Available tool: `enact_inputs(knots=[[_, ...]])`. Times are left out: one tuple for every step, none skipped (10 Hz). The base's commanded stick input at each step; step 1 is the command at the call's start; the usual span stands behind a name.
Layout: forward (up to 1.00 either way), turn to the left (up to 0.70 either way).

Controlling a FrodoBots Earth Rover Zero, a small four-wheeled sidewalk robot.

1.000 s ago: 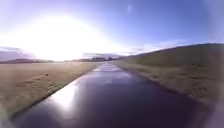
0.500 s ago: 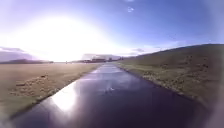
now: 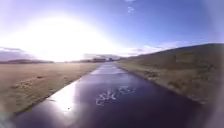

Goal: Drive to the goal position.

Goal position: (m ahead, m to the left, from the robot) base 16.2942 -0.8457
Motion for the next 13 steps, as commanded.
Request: enact_inputs(knots=[[1.0,0.0],[1.0,0.0],[1.0,0.0],[1.0,0.0],[1.0,0.0],[1.0,0.0],[1.0,0.0],[1.0,0.0],[1.0,0.0],[1.0,0.0],[1.0,0.0],[1.0,0.0],[1.0,0.0]])
